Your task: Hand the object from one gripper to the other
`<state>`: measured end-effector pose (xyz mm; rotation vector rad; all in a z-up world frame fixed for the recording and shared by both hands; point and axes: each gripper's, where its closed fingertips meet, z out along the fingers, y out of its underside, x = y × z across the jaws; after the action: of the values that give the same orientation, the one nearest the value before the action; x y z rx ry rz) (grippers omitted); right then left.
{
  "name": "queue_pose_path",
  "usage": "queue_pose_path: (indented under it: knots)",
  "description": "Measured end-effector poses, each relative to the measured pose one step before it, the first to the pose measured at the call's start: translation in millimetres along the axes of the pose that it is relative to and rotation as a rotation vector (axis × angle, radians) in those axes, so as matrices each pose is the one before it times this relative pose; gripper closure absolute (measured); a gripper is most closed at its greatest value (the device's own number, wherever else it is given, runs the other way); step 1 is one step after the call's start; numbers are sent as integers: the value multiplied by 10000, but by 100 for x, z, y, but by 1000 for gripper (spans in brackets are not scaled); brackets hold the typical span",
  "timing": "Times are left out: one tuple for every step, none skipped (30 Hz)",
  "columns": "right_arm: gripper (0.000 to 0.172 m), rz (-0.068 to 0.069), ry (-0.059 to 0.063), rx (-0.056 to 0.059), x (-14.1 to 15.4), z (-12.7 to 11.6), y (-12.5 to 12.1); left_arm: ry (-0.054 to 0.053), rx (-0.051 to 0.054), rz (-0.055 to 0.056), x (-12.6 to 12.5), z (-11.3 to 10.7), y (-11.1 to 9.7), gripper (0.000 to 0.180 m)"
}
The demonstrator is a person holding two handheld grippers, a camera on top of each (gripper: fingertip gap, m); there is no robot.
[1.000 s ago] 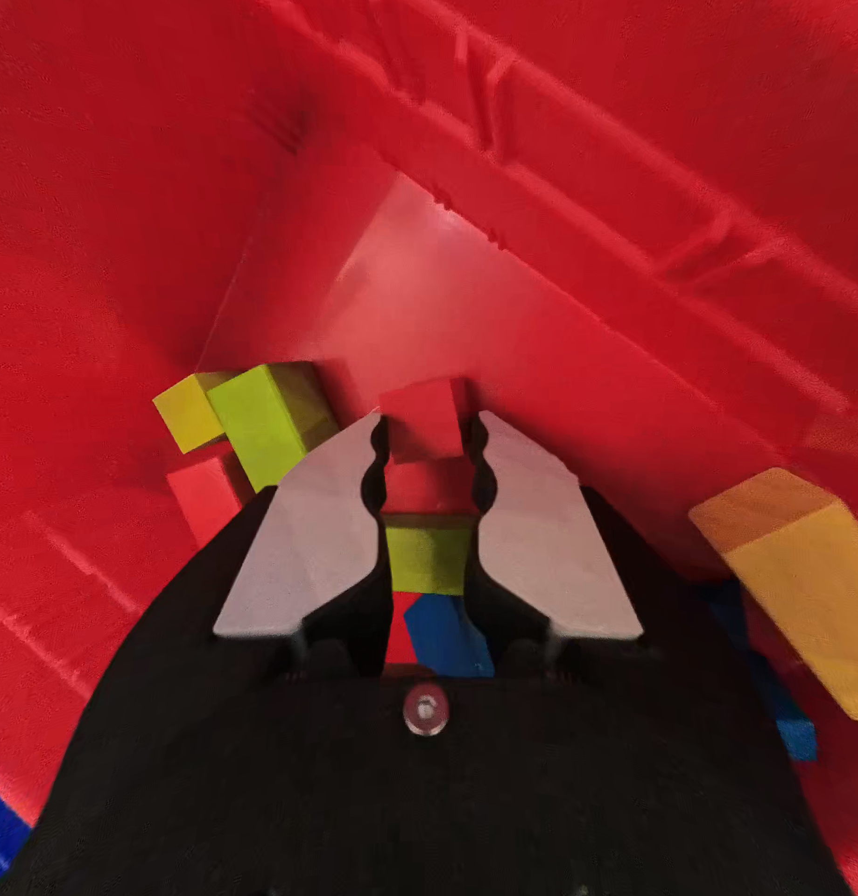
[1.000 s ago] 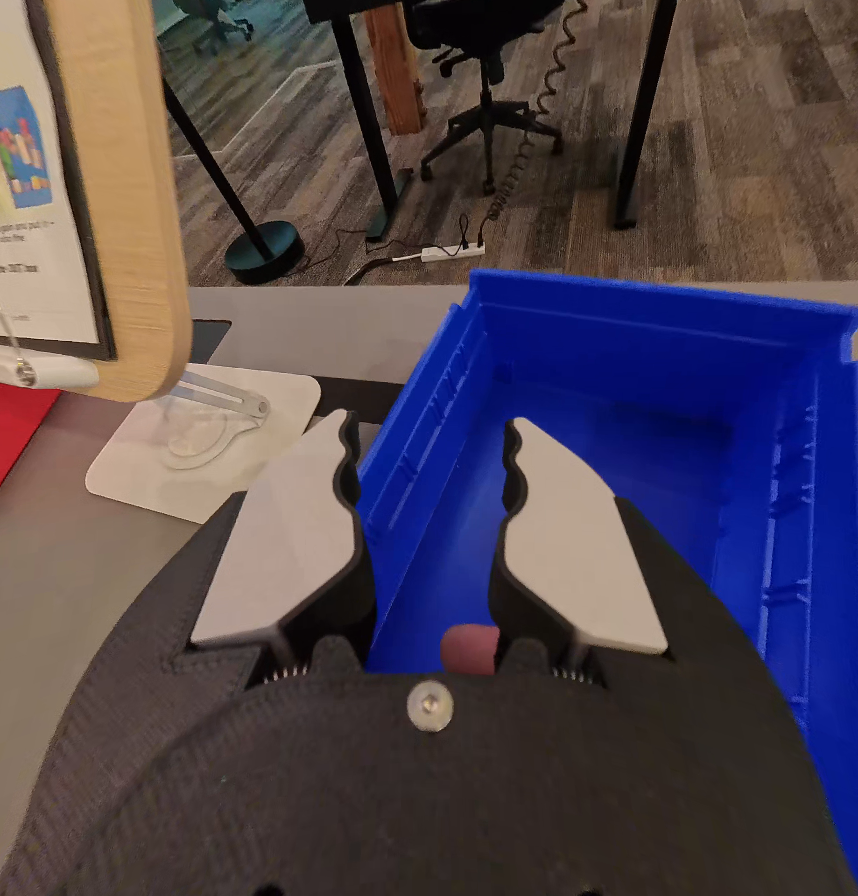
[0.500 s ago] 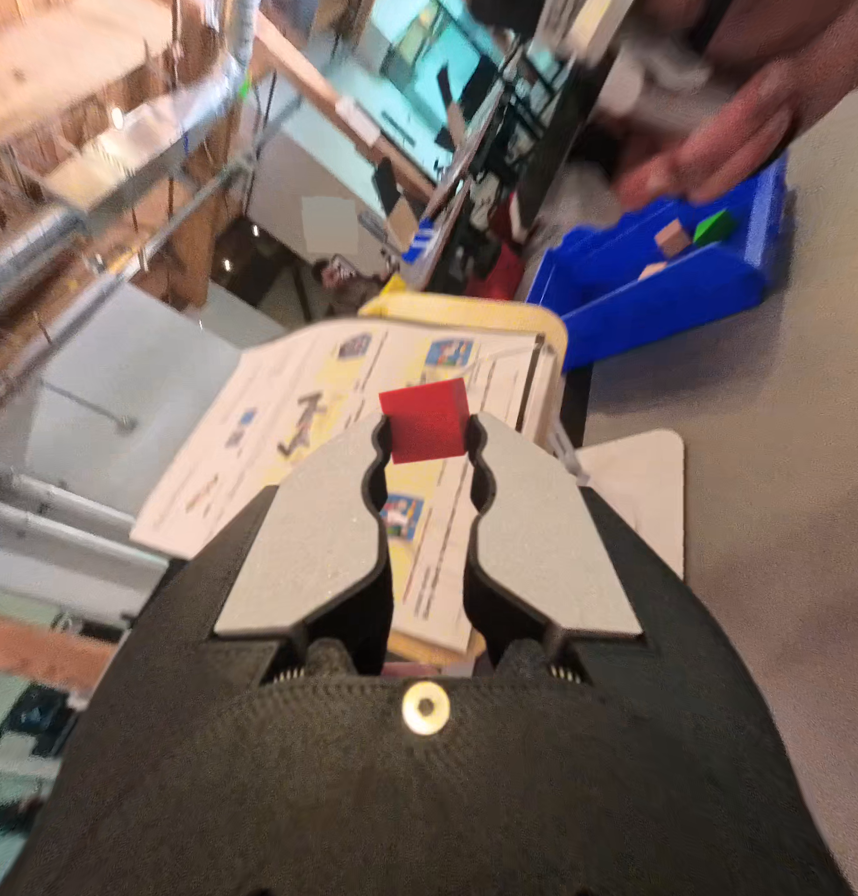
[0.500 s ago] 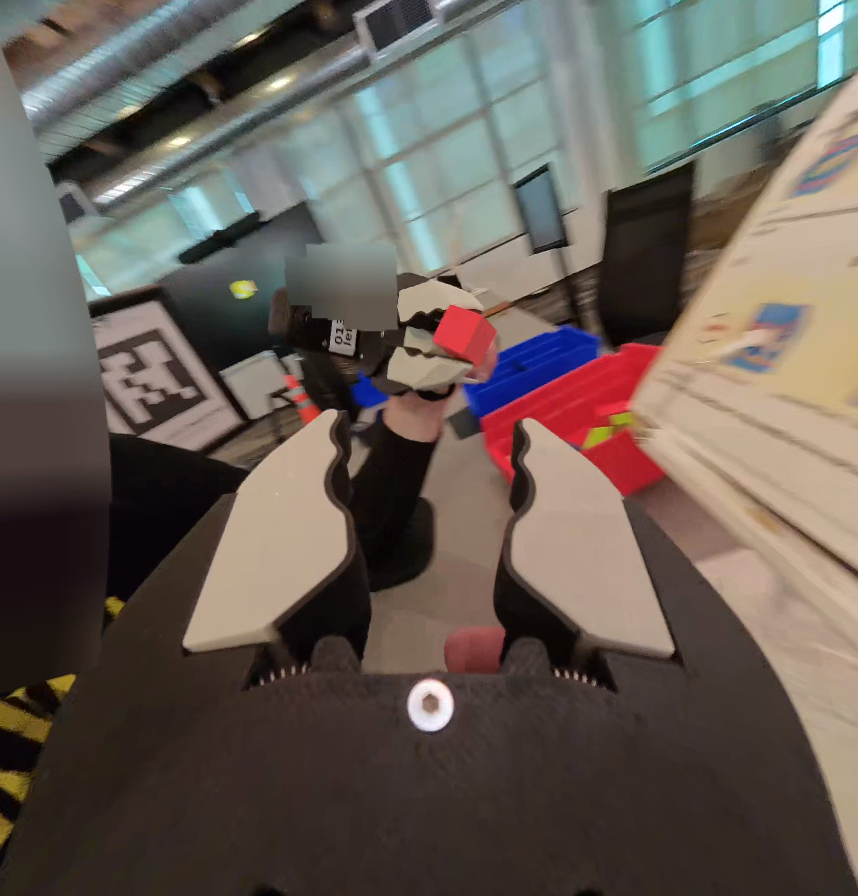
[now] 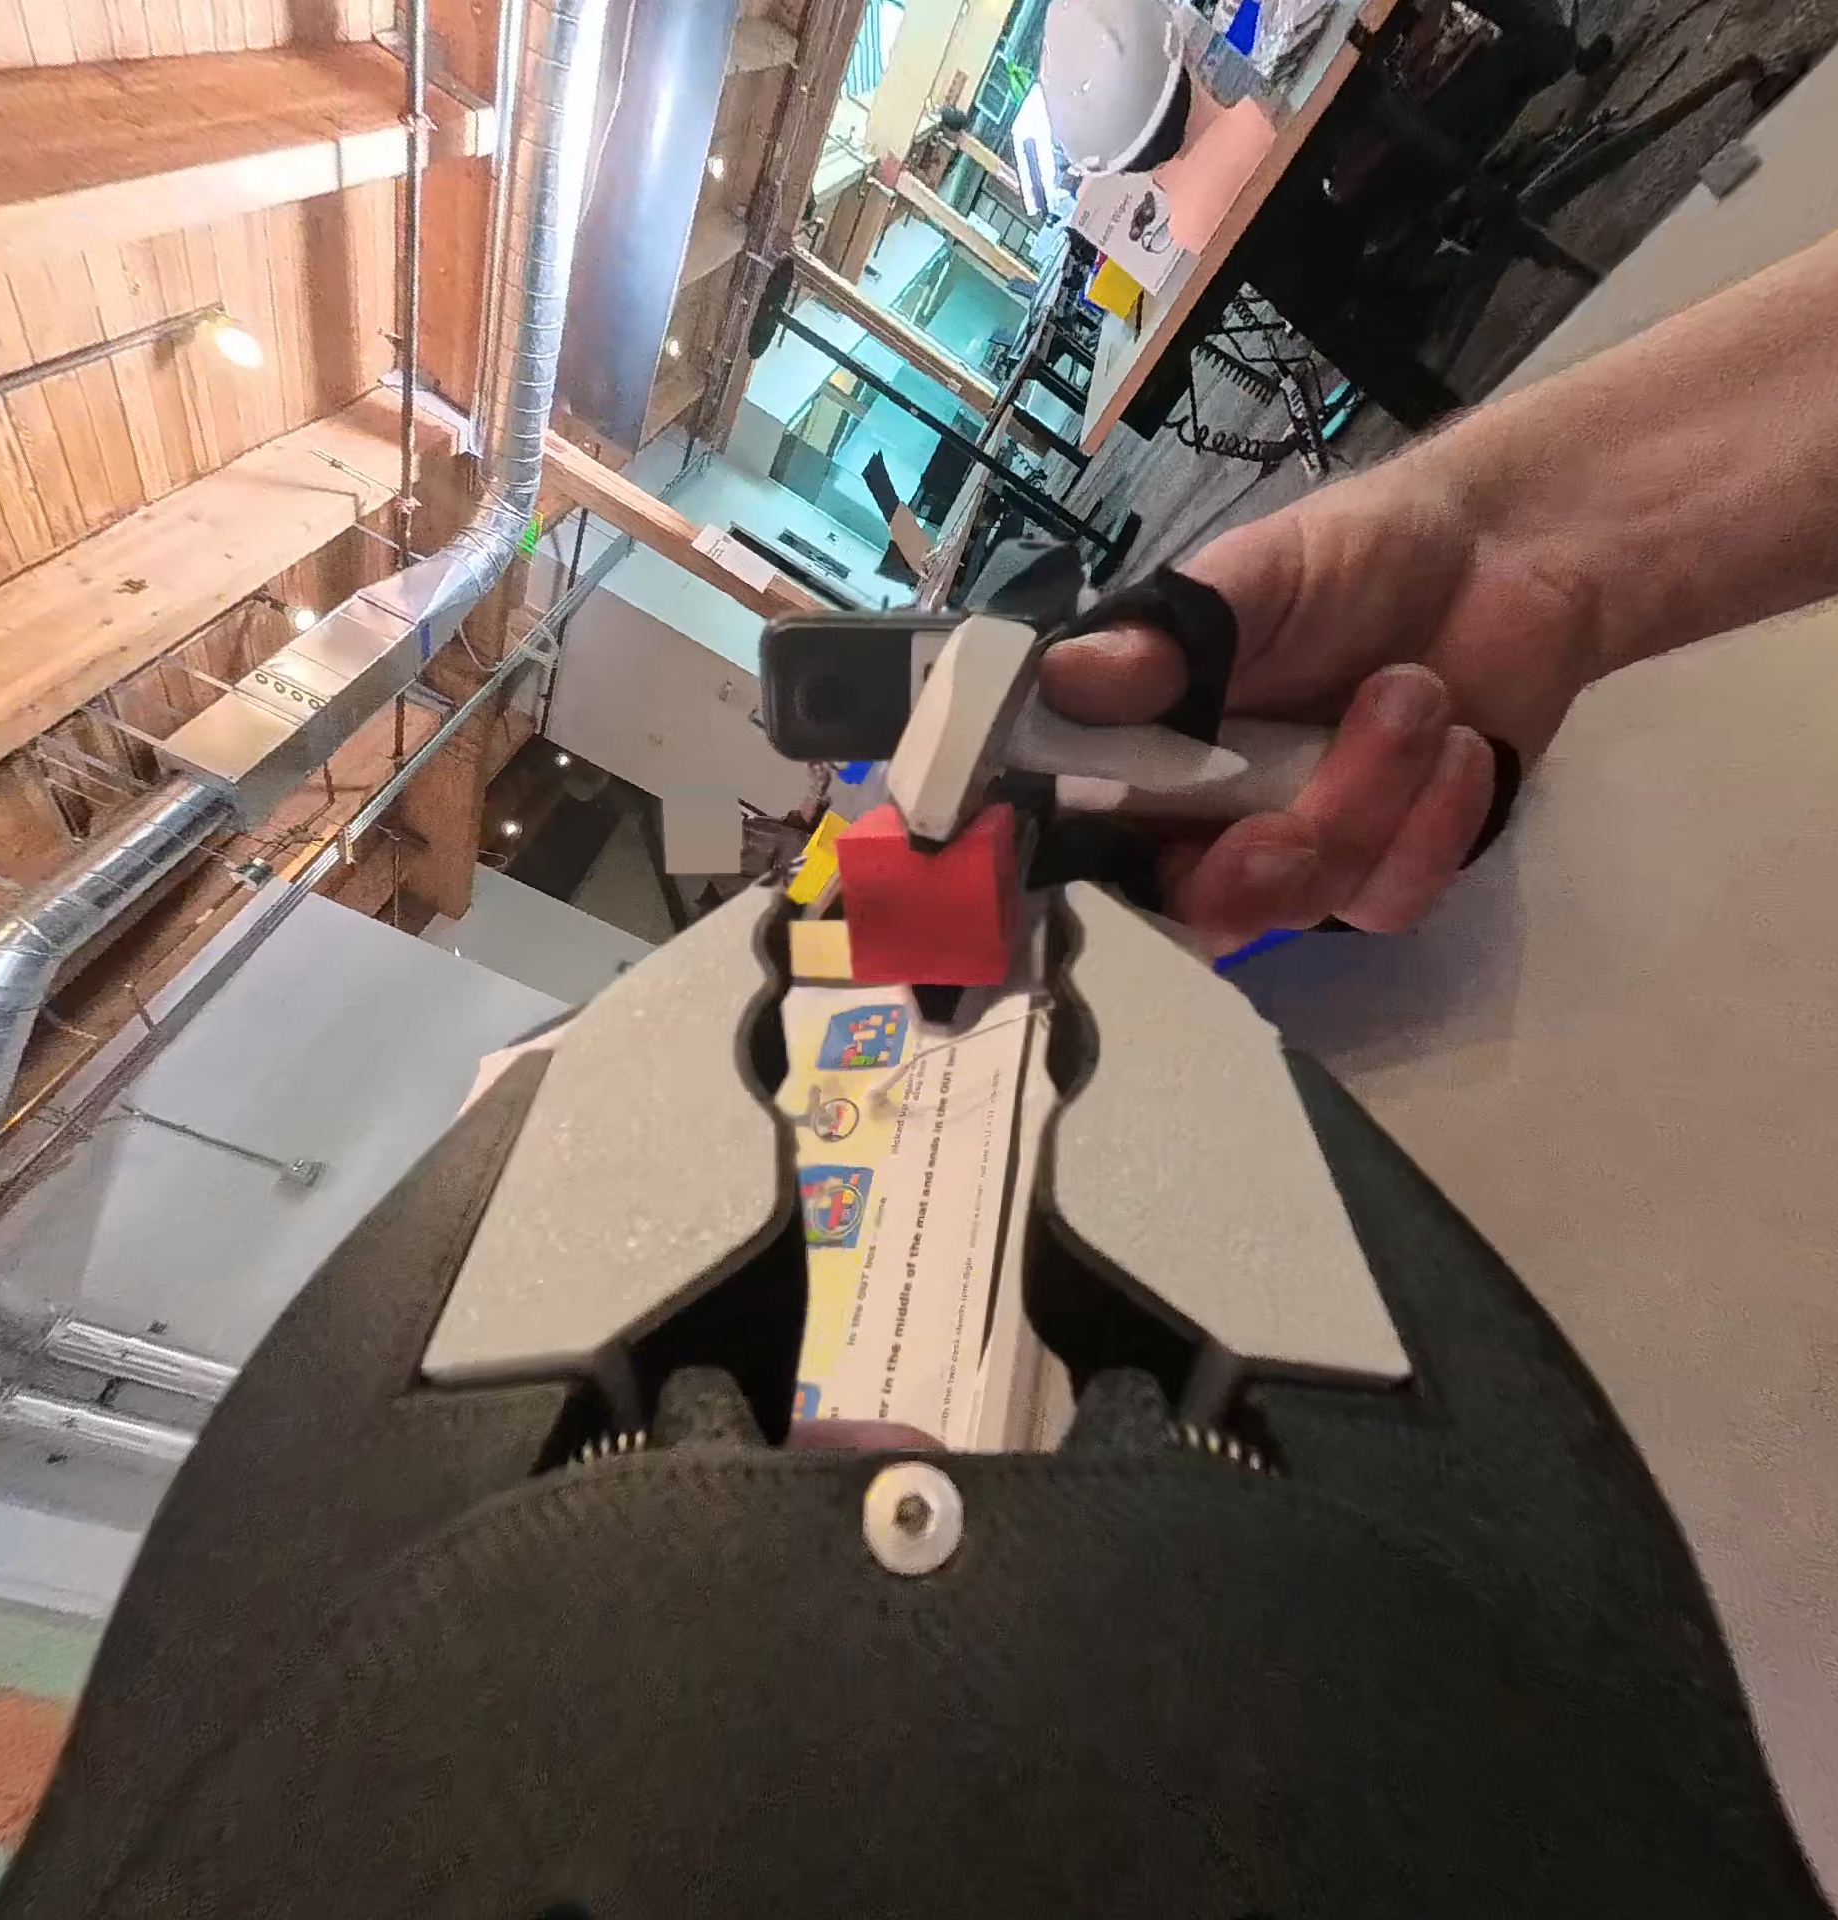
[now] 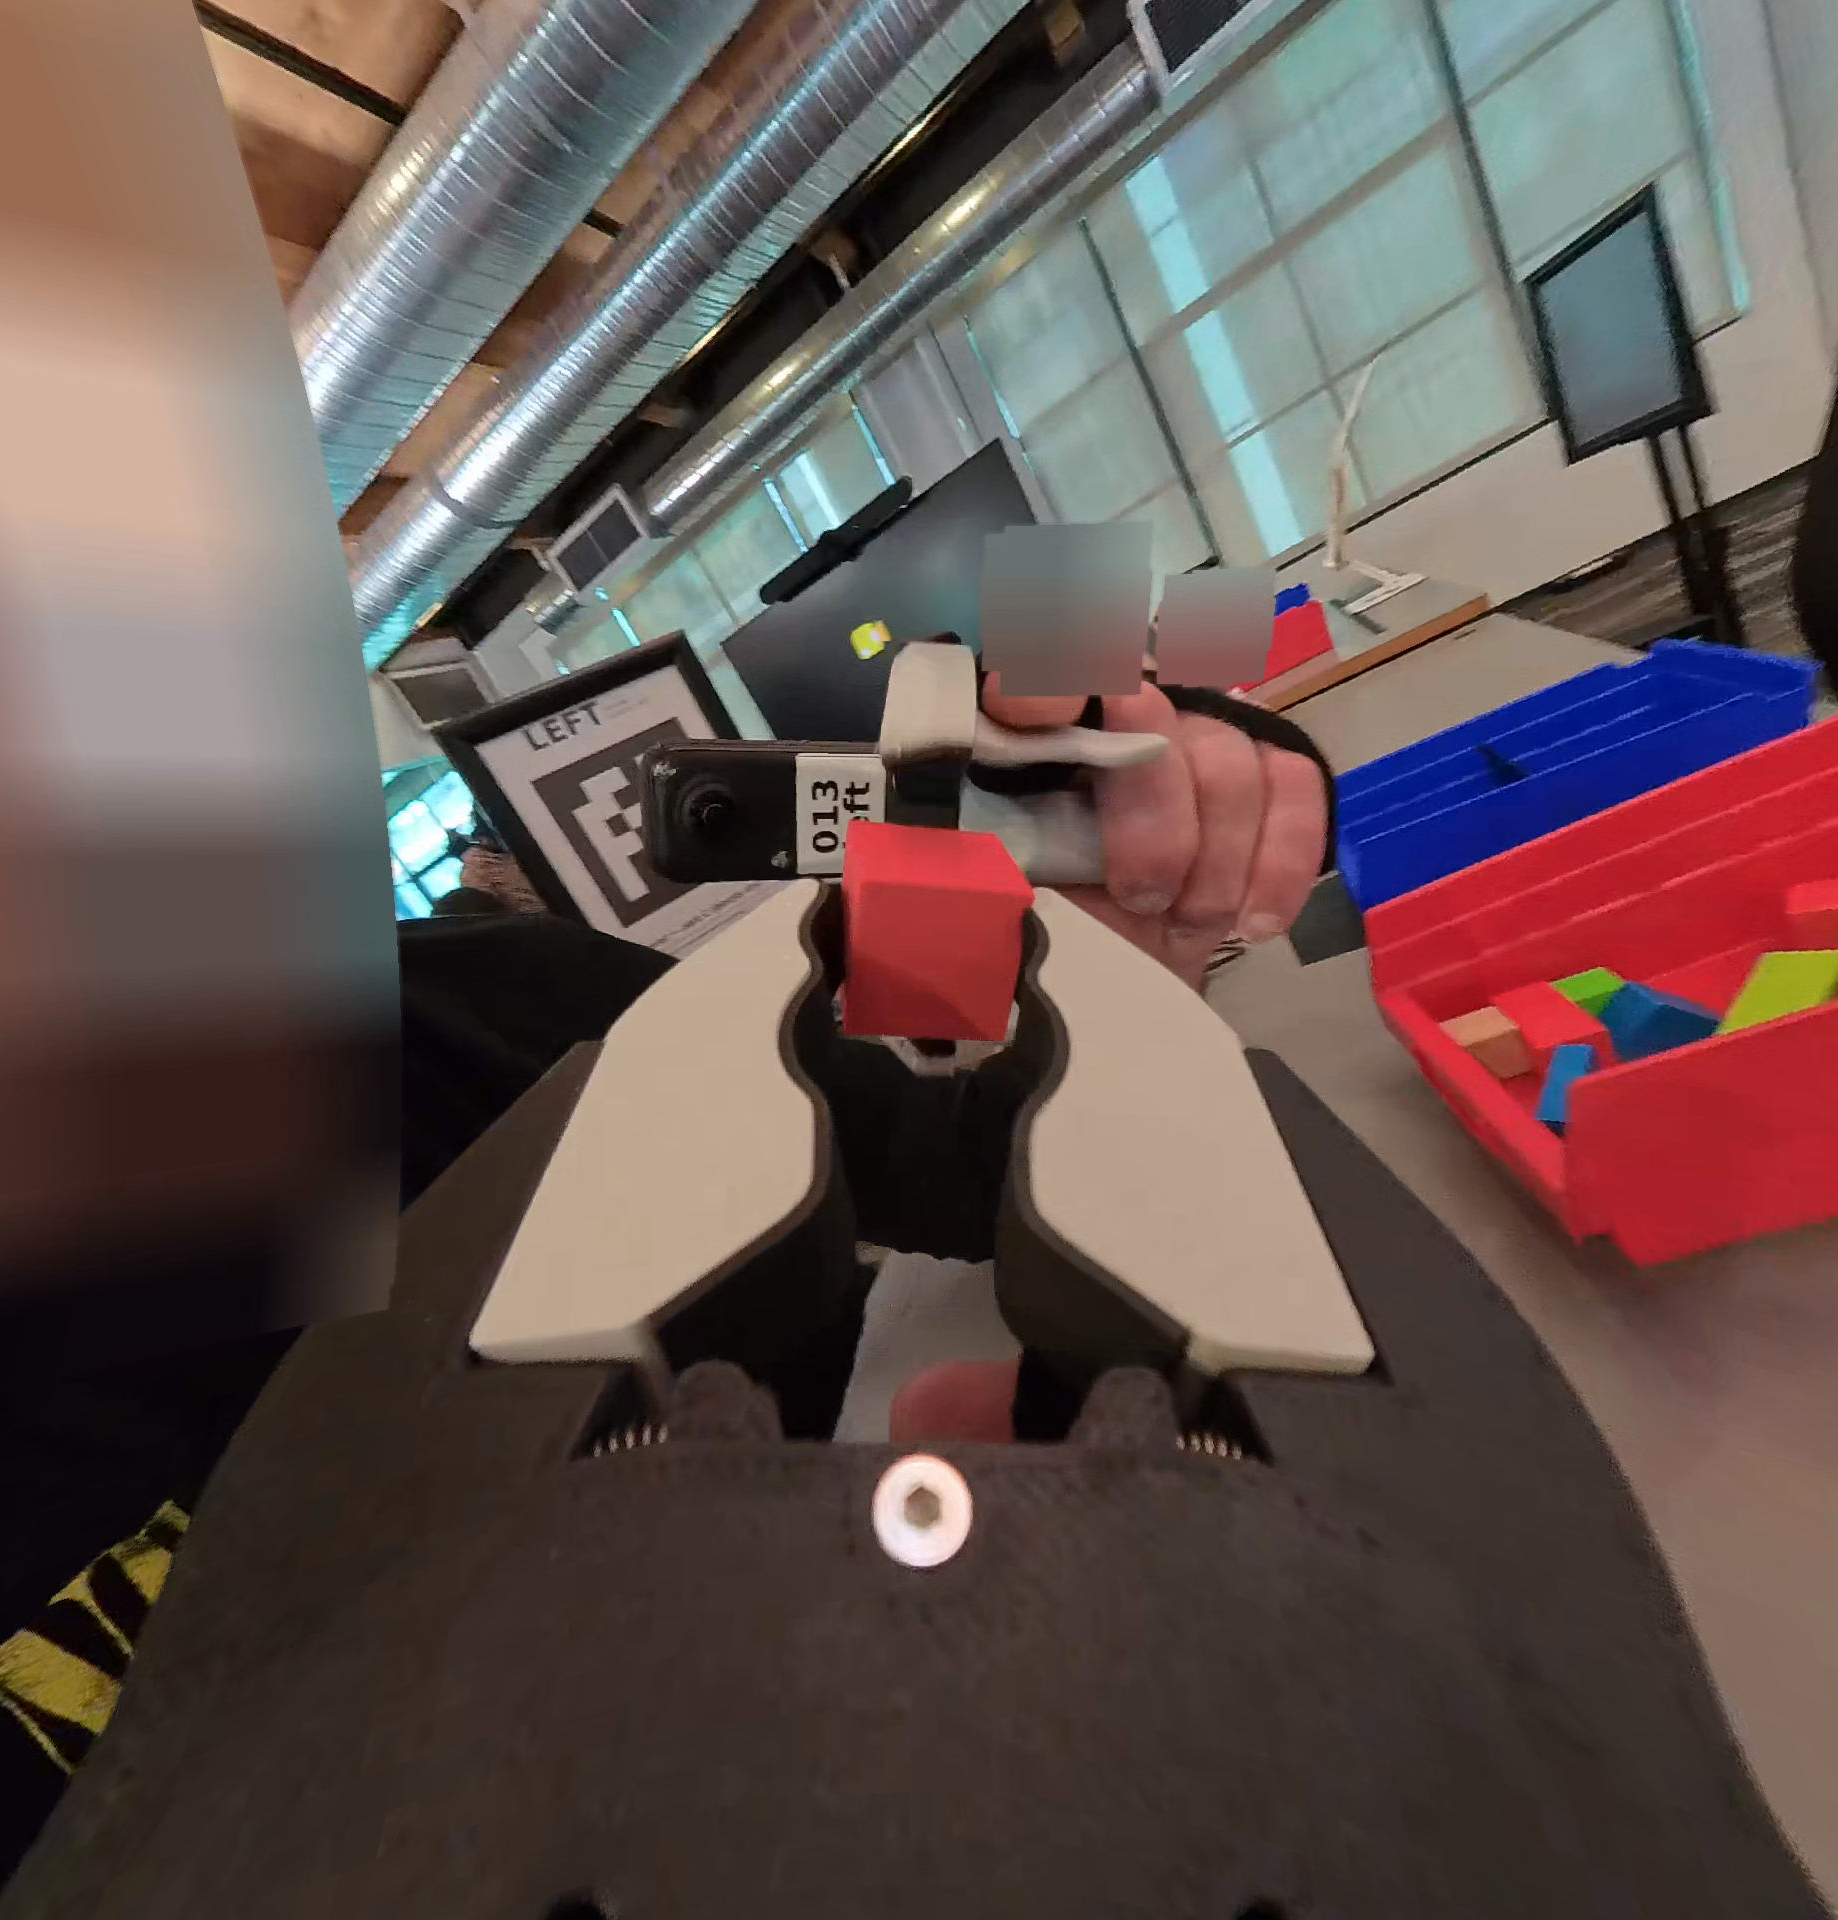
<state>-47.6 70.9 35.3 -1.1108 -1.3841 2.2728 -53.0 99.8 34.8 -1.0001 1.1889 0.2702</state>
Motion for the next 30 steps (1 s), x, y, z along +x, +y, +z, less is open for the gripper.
queue_pose_path:
  knots:
    - [143,-317,369,127,-47,-915,-671,-253,-44,40,-589,-325,-34,128]
    - [143,-366,558,143,196,-1364,-857,-321,-205,48,-842,-508,333,129]
    - [143,-451,879,111,711,-1836,-889,-219,-394,-18,-985,-608,749,129]
    - [143,-465,1219,107,1429,-2244,-869,-277,-422,-85,-1170,-644,1056,129]
    - [143,-384,1439,71,2125,-2483,-691,-307,-366,-100,-1312,-677,1243,130]
    - [143,-364,1649,-100,2861,-2522,-260,-278,-524,-192,-1284,-615,1583,130]
    - [143,-295,1710,-217,3431,-2372,205,-240,-716,-217,-1221,-509,1940,131]
    - [143,-26,1535,-207,3678,-2023,593,-202,-792,-161,-1050,-347,2207,131]
    - [143,215,1320,-189,3652,-1571,840,-154,-834,-127,-882,-189,2328,132]
    - [143,203,1183,-244,3486,-1122,1040,-120,-1008,-138,-784,29,2594,131]
    - [143,154,1053,-360,3211,-676,1268,-208,-1100,-61,-834,215,2759,131]
    - [143,168,862,-454,2802,-249,1438,-19,-1048,-48,-415,397,2754,131]
    - [143,155,739,-490,2446,92,1499,341,-957,-191,179,542,2579,131]
    - [143,116,697,-550,2146,335,1537,225,-744,-272,11,660,2167,130]
    - [143,117,586,-532,1757,460,1413,75,-541,-364,-284,725,1907,131]
    - [142,187,446,-482,1371,514,1198,234,-554,-459,-6,809,1854,130]
    - [140,180,363,-387,1087,494,929,255,-661,-331,13,818,1933,129]
    - [132,85,304,-226,845,421,595,117,-655,-189,-115,891,1887,128]
    - [126,14,208,-117,569,280,365,234,-565,-260,112,869,1646,126]
    - [123,-10,100,-102,309,138,236,375,-526,-296,304,947,1448,123]
    - [120,-25,89,-37,165,-21,33,47,-406,-169,-152,944,1097,122]
    - [118,-44,97,95,90,-201,-217,-25,-258,-159,-151,926,753,122]
    - [117,-40,11,174,-103,-291,-374,200,-313,-186,313,848,710,122]
    - [118,-38,-30,147,-171,-281,-368,216,-350,-139,311,1015,709,122]
    - [118,-68,30,58,-91,-211,-219,24,-289,-82,8,1067,555,121]
    - [117,-87,36,13,-64,-111,-118,42,-343,-116,50,1107,619,120]
    - [117,-44,-40,38,-137,-57,-101,75,-436,-108,214,973,780,119]
    - [117,21,-69,30,-123,-23,-65,-84,-372,-106,-133,1070,631,119]
    - [118,22,0,-21,18,-25,16,-86,-277,-171,-172,984,513,119]
    - [118,-25,31,-17,55,-12,36,133,-274,-165,185,944,469,120]
